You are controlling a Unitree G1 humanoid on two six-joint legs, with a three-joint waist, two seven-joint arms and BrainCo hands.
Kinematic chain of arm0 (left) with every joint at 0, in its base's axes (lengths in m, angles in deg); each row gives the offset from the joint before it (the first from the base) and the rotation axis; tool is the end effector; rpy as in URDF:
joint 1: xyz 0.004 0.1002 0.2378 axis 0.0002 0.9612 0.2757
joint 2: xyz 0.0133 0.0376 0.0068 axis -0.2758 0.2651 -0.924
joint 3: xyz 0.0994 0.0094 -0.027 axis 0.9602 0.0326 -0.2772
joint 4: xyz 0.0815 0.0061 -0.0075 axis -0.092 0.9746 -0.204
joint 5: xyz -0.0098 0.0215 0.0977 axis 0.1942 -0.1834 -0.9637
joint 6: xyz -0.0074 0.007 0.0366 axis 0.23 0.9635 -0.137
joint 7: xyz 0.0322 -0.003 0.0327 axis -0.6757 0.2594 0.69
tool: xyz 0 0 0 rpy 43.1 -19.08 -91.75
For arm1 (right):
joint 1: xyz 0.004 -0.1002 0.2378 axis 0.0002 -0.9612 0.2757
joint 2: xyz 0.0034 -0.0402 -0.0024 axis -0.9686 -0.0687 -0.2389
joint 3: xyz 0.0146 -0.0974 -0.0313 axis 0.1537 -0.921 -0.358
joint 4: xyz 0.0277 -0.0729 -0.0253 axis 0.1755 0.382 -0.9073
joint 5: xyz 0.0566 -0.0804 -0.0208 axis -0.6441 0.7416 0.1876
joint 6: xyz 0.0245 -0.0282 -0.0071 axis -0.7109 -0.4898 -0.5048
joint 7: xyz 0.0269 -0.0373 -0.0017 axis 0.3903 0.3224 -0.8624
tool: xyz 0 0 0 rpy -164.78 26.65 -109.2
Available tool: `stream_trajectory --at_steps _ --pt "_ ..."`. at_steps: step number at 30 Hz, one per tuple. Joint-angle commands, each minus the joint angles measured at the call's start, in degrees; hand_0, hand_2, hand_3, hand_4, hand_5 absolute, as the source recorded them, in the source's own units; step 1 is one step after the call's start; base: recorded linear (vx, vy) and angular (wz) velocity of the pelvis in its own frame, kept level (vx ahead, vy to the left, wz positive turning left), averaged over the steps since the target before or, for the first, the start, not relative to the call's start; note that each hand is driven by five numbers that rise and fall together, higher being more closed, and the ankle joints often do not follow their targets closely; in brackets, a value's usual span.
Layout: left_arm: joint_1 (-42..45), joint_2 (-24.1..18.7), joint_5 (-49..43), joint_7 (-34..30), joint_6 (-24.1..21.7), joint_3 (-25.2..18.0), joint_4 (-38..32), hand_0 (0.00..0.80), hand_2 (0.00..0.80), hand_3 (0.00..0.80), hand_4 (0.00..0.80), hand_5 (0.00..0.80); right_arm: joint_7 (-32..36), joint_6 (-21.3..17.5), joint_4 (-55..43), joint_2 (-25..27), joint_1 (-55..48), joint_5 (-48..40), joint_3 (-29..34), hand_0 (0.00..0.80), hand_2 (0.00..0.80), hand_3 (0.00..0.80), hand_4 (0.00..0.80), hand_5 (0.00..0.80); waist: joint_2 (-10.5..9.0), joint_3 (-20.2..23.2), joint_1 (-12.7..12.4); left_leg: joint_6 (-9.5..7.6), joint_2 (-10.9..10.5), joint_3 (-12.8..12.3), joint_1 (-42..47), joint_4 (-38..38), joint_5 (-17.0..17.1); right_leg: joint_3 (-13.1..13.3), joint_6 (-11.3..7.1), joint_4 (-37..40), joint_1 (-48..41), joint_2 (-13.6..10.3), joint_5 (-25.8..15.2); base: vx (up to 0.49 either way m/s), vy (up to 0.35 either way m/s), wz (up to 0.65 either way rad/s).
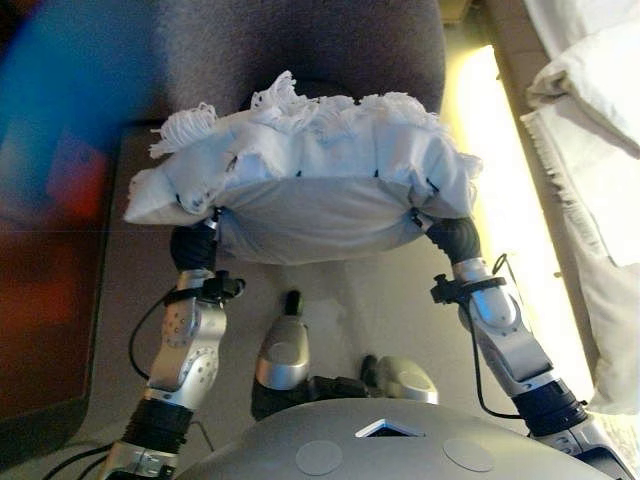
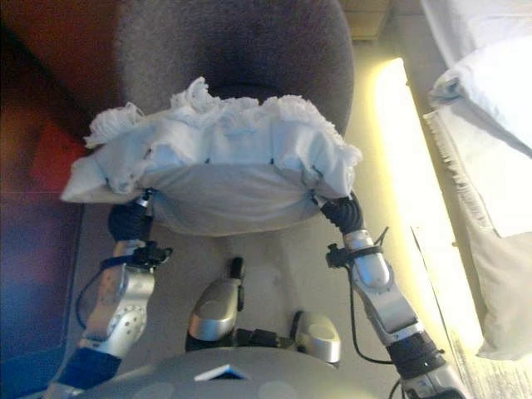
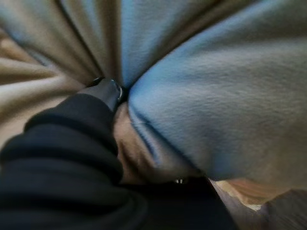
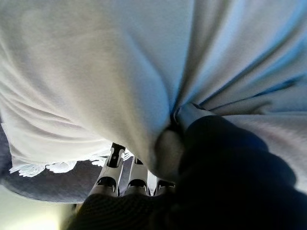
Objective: Pick up the cushion and take it to the sofa
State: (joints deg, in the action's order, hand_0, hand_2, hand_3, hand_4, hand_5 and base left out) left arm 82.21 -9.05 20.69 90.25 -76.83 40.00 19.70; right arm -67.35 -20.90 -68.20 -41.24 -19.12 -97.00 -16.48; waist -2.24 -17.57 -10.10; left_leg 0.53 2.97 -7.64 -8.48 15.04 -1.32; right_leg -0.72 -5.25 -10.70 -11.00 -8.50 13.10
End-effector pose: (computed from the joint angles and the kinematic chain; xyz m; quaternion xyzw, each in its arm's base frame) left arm 0.1708 0.1883 0.0534 -0.1868 -0.0734 0.0780 0.9766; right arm 0.1775 -0.1692 0.0616 -0.0535 -0.0842 0.0926 0.9907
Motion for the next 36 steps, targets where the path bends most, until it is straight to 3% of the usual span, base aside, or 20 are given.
stream_trajectory --at_steps 1,3,5,7,8,10,13,14,16,19,21,24,26,28,30,31,33,34,36 --pt "-1.1 0.9 -1.3 -5.2 -4.4 0.3 -7.1 0.800 0.800 0.800 0.800 0.800 1.5 -5.2 -7.3 -0.2 1.2 -1.3 0.8 0.800 0.800 0.800 0.800 0.800 -2.04 9.6 0.1 1.11 1.7 4.6 -6.7 -12.5 12.8 -1.7 -4.20 -6.9 -8.4 0.1 -12.4 0.408 0.174 0.13" --pt "-1.3 0.6 -2.5 -4.9 -4.8 0.5 -7.1 0.800 0.800 0.800 0.800 0.800 1.2 -6.0 -7.1 -1.5 1.5 -0.2 0.5 0.800 0.800 0.800 0.800 0.800 -2.30 10.9 -0.3 -0.20 0.4 5.4 -5.5 -11.7 11.1 -1.6 -5.43 -13.2 -6.5 -1.0 -18.3 0.396 0.166 0.12" --pt "-2.2 0.5 -2.9 -4.1 -3.9 -0.3 -6.7 0.800 0.800 0.800 0.800 0.800 0.8 -5.7 -6.1 -2.8 2.7 0.6 0.0 0.800 0.800 0.800 0.800 0.800 -1.71 11.7 0.2 -1.09 -0.2 5.0 -3.0 -12.0 9.7 -0.9 -5.40 -17.4 -3.0 -0.7 -21.6 0.396 0.146 0.10" --pt "-3.1 0.3 -2.2 -4.2 -3.2 -0.7 -6.1 0.800 0.800 0.800 0.800 0.800 0.4 -5.3 -5.9 -3.5 2.9 0.9 -0.4 0.800 0.800 0.800 0.800 0.800 -1.57 12.0 1.4 -1.81 -1.5 5.9 -1.5 -12.4 9.0 0.8 -4.57 -16.1 0.2 2.4 -20.2 0.401 0.111 0.02" --pt "-3.3 0.1 -1.9 -5.5 -3.2 -1.3 -5.4 0.800 0.800 0.800 0.800 0.800 0.2 -5.2 -6.1 -3.5 2.5 1.1 -0.3 0.800 0.800 0.800 0.800 0.800 -1.70 12.2 2.0 -2.09 -2.4 6.1 -0.8 -12.5 8.8 0.4 -4.15 -14.8 1.6 3.3 -19.7 0.344 0.071 0.10" --pt "-3.9 0.3 -2.1 -6.3 -2.9 -1.6 -5.2 0.800 0.800 0.800 0.800 0.800 0.1 -5.4 -5.7 -3.8 2.3 1.4 -0.1 0.800 0.800 0.800 0.800 0.800 -1.68 12.1 3.2 -2.31 -3.5 6.6 0.8 -12.5 7.8 -1.5 -3.62 -10.6 4.8 2.5 -19.4 0.305 0.021 0.28" --pt "-5.0 0.7 -2.3 -6.2 -3.8 -0.9 -4.4 0.800 0.800 0.800 0.800 0.800 0.1 -7.4 -4.8 -3.7 2.1 1.6 0.2 0.800 0.800 0.800 0.800 0.800 -0.85 10.6 6.8 -2.28 -4.5 10.0 5.8 -13.0 5.5 -1.9 -1.66 -3.5 11.1 3.1 -17.2 0.348 -0.028 0.17" --pt "-5.2 0.8 -2.5 -6.2 -4.1 -0.3 -4.5 0.800 0.800 0.800 0.800 0.800 -0.2 -7.9 -4.6 -3.4 2.1 1.6 0.3 0.800 0.800 0.800 0.800 0.800 -0.67 10.0 8.1 -2.30 -4.9 11.6 7.5 -13.5 4.4 -0.8 -1.21 -0.3 13.0 3.3 -17.4 0.402 -0.093 0.37" --pt "-5.3 1.2 -3.0 -6.5 -4.3 0.8 -4.8 0.800 0.800 0.800 0.800 0.800 -1.2 -8.1 -4.4 -3.0 2.7 1.8 0.3 0.800 0.800 0.800 0.800 0.800 -1.18 9.1 10.4 -2.28 -6.0 14.1 10.5 -13.6 1.5 1.5 -2.00 6.2 17.2 2.1 -21.9 0.502 -0.134 0.60" --pt "-4.5 1.6 -3.3 -7.8 -4.2 1.8 -5.8 0.800 0.800 0.800 0.800 0.800 -2.5 -6.4 -5.1 -2.8 3.8 1.7 0.8 0.800 0.800 0.800 0.800 0.800 -1.07 7.8 13.0 -2.54 -5.4 18.8 16.4 -13.9 -4.2 3.6 -3.79 11.2 22.3 0.5 -29.0 0.594 -0.155 0.71" --pt "-3.9 1.6 -2.7 -8.1 -4.4 1.9 -6.0 0.800 0.800 0.800 0.800 0.800 -2.1 -5.6 -5.5 -2.8 3.8 1.8 1.3 0.800 0.800 0.800 0.800 0.800 -1.14 7.8 13.8 -2.68 -4.7 21.1 19.1 -13.5 -6.9 4.4 -4.13 12.3 23.0 0.2 -30.4 0.562 -0.162 0.97" --pt "-3.1 1.6 -1.9 -8.4 -4.3 1.8 -6.7 0.800 0.800 0.800 0.800 0.800 -0.8 -5.1 -6.2 -1.9 3.1 1.1 2.5 0.800 0.800 0.800 0.800 0.800 -1.99 9.3 14.7 -1.77 -3.7 22.8 21.7 -12.7 -8.8 3.8 -3.16 10.5 22.4 0.2 -28.3 0.420 -0.156 0.86" --pt "-2.2 1.7 -1.2 -7.6 -4.0 1.7 -6.8 0.800 0.800 0.800 0.800 0.800 0.5 -4.3 -6.7 -1.1 2.0 0.6 3.2 0.800 0.800 0.800 0.800 0.800 -1.83 11.2 15.1 0.00 -1.6 22.5 22.7 -9.9 -7.8 2.8 -1.91 9.3 21.8 1.1 -26.4 0.436 -0.158 0.68" --pt "-1.7 1.9 -0.3 -7.5 -3.7 1.2 -6.8 0.800 0.800 0.800 0.800 0.800 1.2 -3.3 -7.2 -0.1 1.6 -0.5 3.8 0.800 0.800 0.800 0.800 0.800 -0.97 12.5 15.5 2.49 1.0 21.9 22.9 -4.9 -0.4 1.3 -0.41 8.4 21.1 2.4 -24.9 0.325 -0.097 0.23" --pt "-1.2 1.8 -0.5 -7.7 -4.6 1.1 -7.4 0.800 0.800 0.800 0.800 0.800 1.8 -3.9 -7.4 1.0 1.2 -1.0 3.5 0.800 0.800 0.800 0.800 0.800 -1.39 12.5 15.2 4.04 1.6 19.0 18.6 7.6 7.3 0.9 1.33 8.8 18.5 3.1 -23.5 0.300 -0.191 0.40" --pt "-0.9 2.0 -0.2 -7.5 -4.8 1.0 -7.5 0.800 0.800 0.800 0.800 0.800 1.9 -4.4 -7.0 1.4 1.0 -0.8 3.3 0.800 0.800 0.800 0.800 0.800 -2.27 12.0 14.5 3.78 1.1 16.8 14.4 15.2 8.5 0.9 2.44 9.0 16.3 3.0 -22.6 0.371 -0.285 0.30" --pt "-0.9 2.3 0.2 -7.1 -4.7 0.9 -7.0 0.800 0.800 0.800 0.800 0.800 1.6 -4.5 -6.1 1.7 1.1 -0.4 2.8 0.800 0.800 0.800 0.800 0.800 -3.17 11.3 13.7 2.92 0.0 15.6 9.0 22.5 7.5 0.8 3.42 8.8 14.7 2.8 -21.9 0.265 -0.195 -0.12" --pt "-0.7 2.5 0.6 -7.5 -4.5 0.8 -6.3 0.800 0.800 0.800 0.800 0.800 0.7 -4.5 -5.2 2.0 1.2 -0.5 2.4 0.800 0.800 0.800 0.800 0.800 -3.96 10.3 12.4 2.31 -0.3 13.1 3.5 23.1 7.4 0.9 4.03 9.0 12.1 2.8 -20.7 0.260 -0.094 -0.36" --pt "-0.3 2.3 1.1 -8.7 -4.7 0.8 -5.9 0.800 0.800 0.800 0.800 0.800 0.5 -4.4 -5.1 2.4 0.8 -1.5 2.4 0.800 0.800 0.800 0.800 0.800 -3.72 9.7 11.3 2.58 2.0 10.2 1.1 17.6 7.1 0.4 3.59 10.6 9.3 3.2 -19.5 0.307 0.008 -0.07"
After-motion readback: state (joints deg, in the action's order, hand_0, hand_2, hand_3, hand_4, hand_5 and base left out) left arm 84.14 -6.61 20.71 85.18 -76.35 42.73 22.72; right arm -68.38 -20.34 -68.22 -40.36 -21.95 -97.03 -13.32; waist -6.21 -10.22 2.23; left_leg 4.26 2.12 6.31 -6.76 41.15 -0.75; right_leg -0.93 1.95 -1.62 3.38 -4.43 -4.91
